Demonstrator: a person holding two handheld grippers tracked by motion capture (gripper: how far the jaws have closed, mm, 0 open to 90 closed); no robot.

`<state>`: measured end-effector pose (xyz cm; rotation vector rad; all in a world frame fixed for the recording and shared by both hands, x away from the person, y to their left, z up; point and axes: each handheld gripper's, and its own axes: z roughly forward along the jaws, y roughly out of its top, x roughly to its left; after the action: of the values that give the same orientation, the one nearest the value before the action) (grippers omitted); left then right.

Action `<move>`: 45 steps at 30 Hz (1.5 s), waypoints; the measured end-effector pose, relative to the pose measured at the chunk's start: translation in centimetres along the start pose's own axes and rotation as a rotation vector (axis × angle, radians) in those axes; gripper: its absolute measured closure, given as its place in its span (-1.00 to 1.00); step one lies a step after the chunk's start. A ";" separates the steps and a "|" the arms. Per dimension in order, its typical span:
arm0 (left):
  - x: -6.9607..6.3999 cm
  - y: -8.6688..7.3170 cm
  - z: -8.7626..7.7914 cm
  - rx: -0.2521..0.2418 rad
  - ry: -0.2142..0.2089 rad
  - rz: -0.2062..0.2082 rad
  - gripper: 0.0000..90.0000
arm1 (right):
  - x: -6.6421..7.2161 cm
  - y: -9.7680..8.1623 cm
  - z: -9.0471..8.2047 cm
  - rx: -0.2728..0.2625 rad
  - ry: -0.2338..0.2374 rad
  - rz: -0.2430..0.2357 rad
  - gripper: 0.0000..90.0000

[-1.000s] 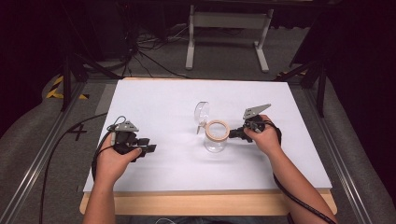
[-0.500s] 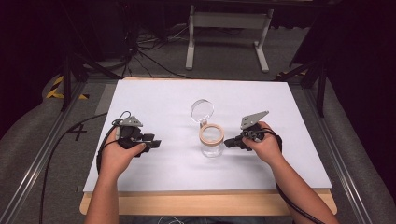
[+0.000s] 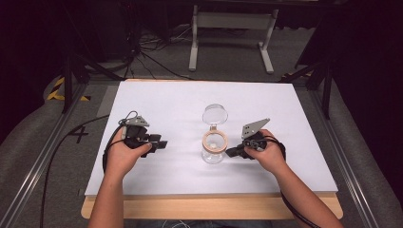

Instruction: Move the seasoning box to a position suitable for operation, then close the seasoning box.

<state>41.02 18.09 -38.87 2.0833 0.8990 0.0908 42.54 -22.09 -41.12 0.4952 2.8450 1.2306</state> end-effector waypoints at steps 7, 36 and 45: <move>0.2 0.3 0.2 -0.001 -0.012 -0.001 0.30 | 0.1 -0.1 0.0 -0.005 0.006 0.004 0.96; -0.7 8.0 3.0 -0.106 -0.110 0.073 1.00 | 1.7 2.3 -3.3 -0.211 -0.041 0.071 0.98; -1.5 10.3 4.5 -0.124 -0.098 0.114 0.99 | 1.7 3.4 -2.6 -0.292 -0.034 0.077 0.99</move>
<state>47.33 10.14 -33.88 2.0046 0.6980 0.1010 41.60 -21.27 -36.73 0.6095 2.5763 1.5980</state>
